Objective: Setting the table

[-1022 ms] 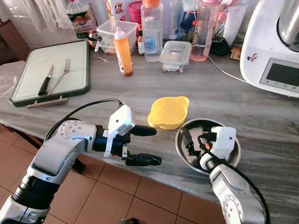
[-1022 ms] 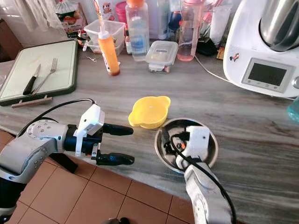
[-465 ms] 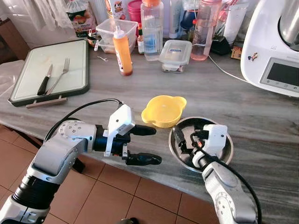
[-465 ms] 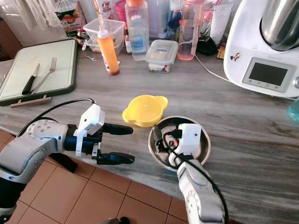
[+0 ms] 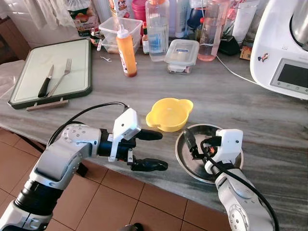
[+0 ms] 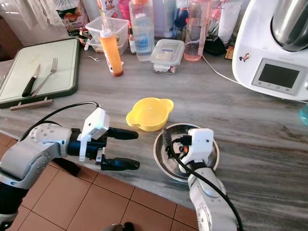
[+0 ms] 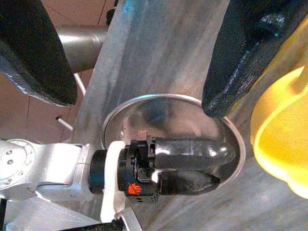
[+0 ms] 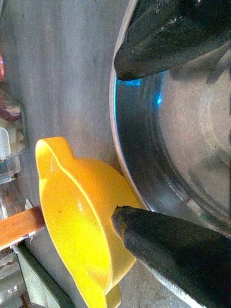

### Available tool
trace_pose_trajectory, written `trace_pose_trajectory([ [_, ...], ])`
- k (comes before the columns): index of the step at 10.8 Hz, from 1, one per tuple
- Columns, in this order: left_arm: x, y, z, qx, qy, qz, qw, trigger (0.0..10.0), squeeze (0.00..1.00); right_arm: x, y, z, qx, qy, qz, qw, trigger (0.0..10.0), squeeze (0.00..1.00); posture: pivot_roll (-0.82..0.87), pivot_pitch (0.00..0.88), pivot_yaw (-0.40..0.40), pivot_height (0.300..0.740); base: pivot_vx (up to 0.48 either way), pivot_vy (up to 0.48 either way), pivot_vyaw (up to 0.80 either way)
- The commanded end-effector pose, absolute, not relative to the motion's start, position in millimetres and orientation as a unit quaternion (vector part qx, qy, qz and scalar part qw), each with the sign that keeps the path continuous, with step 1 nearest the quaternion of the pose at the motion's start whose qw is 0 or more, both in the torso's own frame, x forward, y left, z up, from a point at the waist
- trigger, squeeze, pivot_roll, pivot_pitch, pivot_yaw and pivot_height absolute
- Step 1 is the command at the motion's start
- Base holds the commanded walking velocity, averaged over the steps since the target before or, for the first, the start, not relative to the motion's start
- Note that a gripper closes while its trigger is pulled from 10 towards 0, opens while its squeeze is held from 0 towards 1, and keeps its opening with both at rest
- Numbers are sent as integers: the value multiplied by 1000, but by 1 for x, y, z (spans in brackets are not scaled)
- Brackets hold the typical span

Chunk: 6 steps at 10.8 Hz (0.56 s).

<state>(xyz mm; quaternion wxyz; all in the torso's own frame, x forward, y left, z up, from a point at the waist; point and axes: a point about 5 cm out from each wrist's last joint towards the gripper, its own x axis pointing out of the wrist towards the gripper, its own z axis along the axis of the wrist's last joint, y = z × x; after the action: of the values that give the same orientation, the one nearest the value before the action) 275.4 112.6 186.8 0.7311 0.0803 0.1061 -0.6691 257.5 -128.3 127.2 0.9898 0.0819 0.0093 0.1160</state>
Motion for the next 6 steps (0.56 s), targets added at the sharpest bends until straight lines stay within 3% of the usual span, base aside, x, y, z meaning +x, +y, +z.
trace_pose_trajectory([
  [1,275,110,190,93,101,-673,727,10000,0,255,-124,137,76,-12,125,989,10000,0,71,136,81,740,0,0,0],
  [4,276,106,190,91,94,-675,726,10000,0,251,-130,167,-2,-86,102,991,10000,0,57,114,70,740,0,0,0],
  [5,277,106,189,91,92,-674,727,10000,0,245,-141,174,-50,-102,70,991,10000,0,53,105,63,740,0,0,0],
  [6,278,105,190,90,88,-671,731,10000,0,240,-152,177,-48,-107,34,993,10000,0,49,100,60,740,0,0,0],
])
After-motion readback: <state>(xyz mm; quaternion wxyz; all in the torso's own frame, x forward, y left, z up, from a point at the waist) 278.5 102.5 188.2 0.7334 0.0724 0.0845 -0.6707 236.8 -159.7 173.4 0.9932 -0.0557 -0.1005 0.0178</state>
